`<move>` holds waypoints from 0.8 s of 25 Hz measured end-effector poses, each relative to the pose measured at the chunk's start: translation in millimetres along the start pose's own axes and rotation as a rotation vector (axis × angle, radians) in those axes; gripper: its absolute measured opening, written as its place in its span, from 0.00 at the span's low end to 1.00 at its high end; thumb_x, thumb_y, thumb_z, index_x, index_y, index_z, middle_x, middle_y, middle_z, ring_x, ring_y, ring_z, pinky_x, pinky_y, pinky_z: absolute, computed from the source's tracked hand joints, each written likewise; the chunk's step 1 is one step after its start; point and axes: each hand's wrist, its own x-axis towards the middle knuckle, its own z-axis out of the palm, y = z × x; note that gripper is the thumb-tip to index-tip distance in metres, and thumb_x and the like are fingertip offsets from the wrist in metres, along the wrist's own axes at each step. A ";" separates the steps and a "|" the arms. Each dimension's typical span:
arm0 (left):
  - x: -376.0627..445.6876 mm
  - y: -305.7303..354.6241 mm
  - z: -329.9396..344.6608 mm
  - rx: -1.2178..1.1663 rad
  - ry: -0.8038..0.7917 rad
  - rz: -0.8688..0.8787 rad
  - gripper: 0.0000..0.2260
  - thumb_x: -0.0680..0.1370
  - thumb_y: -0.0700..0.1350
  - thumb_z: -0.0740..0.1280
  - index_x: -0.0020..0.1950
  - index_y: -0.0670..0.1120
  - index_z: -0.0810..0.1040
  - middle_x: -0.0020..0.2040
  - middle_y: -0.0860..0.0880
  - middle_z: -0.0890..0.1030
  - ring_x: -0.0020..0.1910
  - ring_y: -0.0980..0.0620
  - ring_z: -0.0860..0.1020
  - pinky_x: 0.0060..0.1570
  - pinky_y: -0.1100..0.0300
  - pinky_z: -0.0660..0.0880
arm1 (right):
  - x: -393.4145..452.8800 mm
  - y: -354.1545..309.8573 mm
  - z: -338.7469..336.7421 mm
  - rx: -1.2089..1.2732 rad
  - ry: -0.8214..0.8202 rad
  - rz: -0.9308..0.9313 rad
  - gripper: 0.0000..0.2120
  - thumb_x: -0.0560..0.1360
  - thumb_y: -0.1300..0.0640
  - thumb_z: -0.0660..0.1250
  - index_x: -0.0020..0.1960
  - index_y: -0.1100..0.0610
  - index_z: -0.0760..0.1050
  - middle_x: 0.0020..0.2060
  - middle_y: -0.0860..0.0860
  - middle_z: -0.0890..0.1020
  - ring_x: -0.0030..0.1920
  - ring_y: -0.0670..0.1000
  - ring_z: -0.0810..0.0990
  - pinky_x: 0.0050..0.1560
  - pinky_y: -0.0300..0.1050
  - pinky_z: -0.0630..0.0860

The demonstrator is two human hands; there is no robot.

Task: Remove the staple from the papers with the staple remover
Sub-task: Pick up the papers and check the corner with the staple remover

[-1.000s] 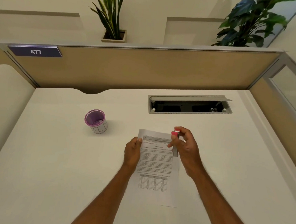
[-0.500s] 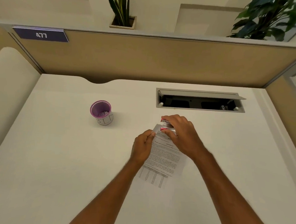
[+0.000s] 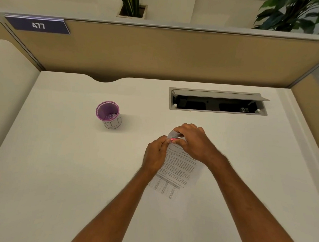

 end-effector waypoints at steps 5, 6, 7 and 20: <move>-0.5 -5.5 -0.1 0.011 -0.001 -0.037 0.17 0.85 0.58 0.58 0.48 0.49 0.79 0.39 0.50 0.83 0.38 0.50 0.81 0.38 0.49 0.79 | -0.1 -1.4 7.7 -0.019 0.034 0.017 0.17 0.83 0.45 0.62 0.67 0.51 0.78 0.64 0.50 0.81 0.63 0.53 0.77 0.66 0.51 0.68; -0.8 -6.4 -0.1 0.012 -0.004 -0.031 0.18 0.84 0.59 0.57 0.47 0.49 0.79 0.39 0.51 0.83 0.37 0.51 0.81 0.37 0.51 0.78 | 0.1 -1.3 9.1 -0.022 0.042 0.031 0.18 0.83 0.45 0.62 0.67 0.52 0.78 0.65 0.51 0.81 0.64 0.53 0.78 0.66 0.51 0.68; -1.4 -7.2 -0.2 0.012 -0.006 -0.029 0.18 0.84 0.60 0.57 0.47 0.50 0.78 0.38 0.52 0.82 0.37 0.52 0.81 0.36 0.53 0.78 | 0.0 -1.0 10.3 -0.023 0.046 0.041 0.18 0.83 0.44 0.61 0.67 0.52 0.78 0.66 0.51 0.81 0.64 0.53 0.78 0.66 0.50 0.68; -11.7 -12.7 -8.8 -0.121 0.055 -0.183 0.15 0.86 0.48 0.60 0.48 0.39 0.77 0.43 0.43 0.85 0.40 0.48 0.82 0.39 0.53 0.80 | -49.0 30.8 27.2 0.404 0.650 0.388 0.16 0.80 0.45 0.69 0.66 0.44 0.73 0.60 0.44 0.72 0.57 0.48 0.78 0.53 0.41 0.79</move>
